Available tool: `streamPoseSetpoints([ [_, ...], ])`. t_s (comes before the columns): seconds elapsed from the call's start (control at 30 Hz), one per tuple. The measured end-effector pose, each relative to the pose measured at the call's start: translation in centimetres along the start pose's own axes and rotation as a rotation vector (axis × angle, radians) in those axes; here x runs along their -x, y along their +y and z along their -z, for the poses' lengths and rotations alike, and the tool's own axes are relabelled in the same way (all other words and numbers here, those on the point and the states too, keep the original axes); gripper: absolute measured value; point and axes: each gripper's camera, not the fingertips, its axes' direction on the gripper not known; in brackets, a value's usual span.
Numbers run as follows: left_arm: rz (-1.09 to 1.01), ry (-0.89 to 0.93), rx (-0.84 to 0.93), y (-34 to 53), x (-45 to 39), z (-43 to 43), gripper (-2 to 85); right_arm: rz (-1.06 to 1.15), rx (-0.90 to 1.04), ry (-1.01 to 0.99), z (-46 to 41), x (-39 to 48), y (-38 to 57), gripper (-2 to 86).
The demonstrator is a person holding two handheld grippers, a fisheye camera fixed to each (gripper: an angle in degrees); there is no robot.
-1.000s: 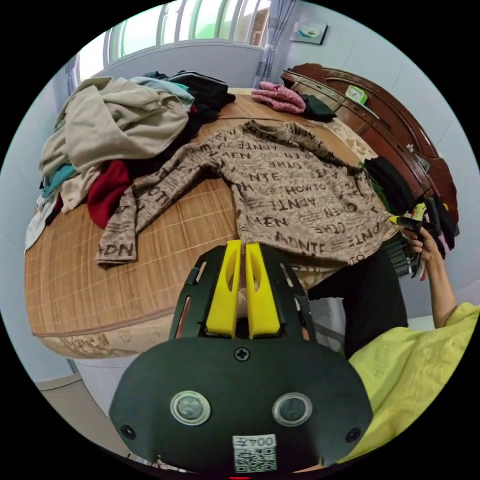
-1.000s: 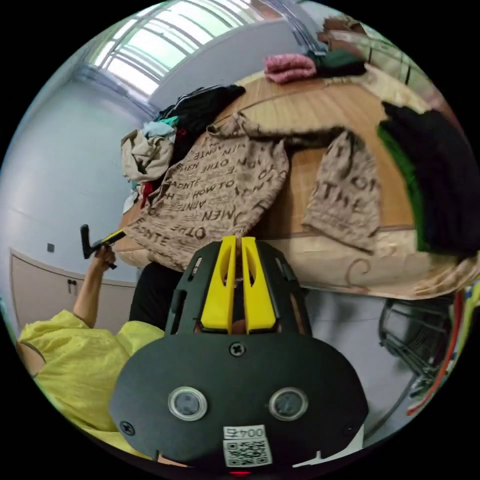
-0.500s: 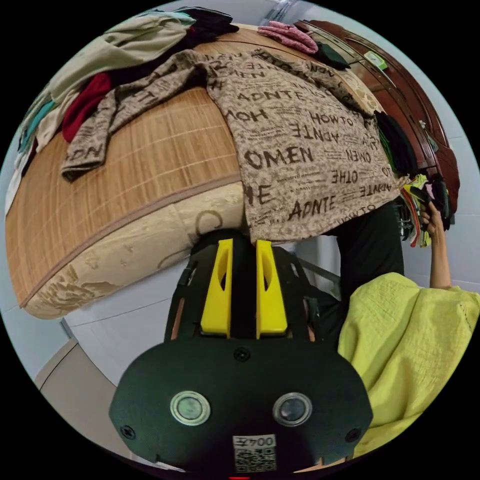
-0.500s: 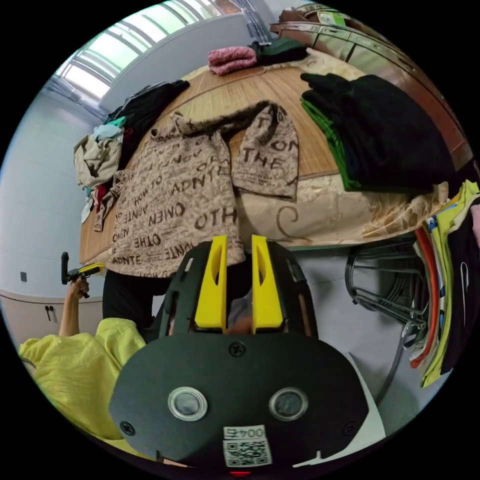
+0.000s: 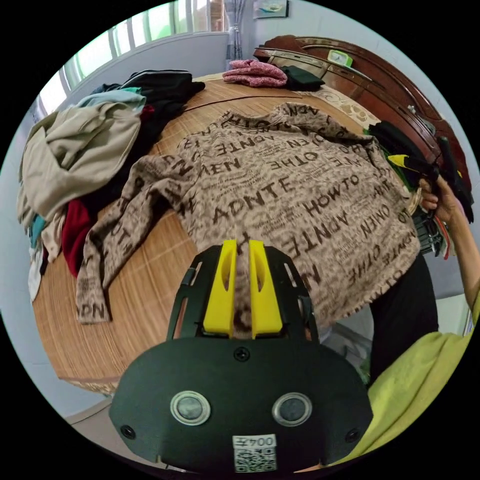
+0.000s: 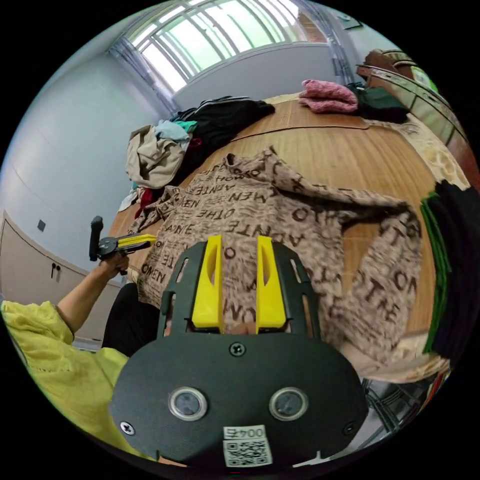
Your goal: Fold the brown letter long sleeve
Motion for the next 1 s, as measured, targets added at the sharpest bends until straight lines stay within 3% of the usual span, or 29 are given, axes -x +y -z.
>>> streamPoseSetpoints([
  [0.23,0.033,0.040,0.017,-5.6,1.1,-3.4,0.8,-0.006,0.168,0.010,-9.9,-0.9,-11.6,12.8],
  [0.43,0.101,0.122,-0.050,-4.8,2.1,-1.9,0.4,-0.231,0.139,0.253,-12.0,-9.0,-21.1,13.6],
  [0.53,0.092,0.116,-0.042,-5.6,1.7,-1.1,0.4,-0.284,0.076,0.254,-10.8,-9.3,-23.2,13.6],
  [0.7,0.086,0.125,-0.037,-7.6,1.1,1.8,0.2,-0.157,0.004,0.178,-9.3,-3.8,-21.1,13.8],
  [0.77,0.070,0.131,-0.135,-9.3,0.6,4.6,0.2,-0.076,0.068,0.157,-10.0,-0.9,-17.8,13.9],
  [0.83,0.016,0.085,-0.216,-14.2,0.0,7.2,0.2,-0.072,0.109,0.161,-10.9,0.5,-14.9,14.0],
  [1.0,-0.067,0.005,-0.164,-28.1,-1.2,5.7,0.2,-0.090,0.187,0.242,-13.6,2.6,-8.2,13.7],
])
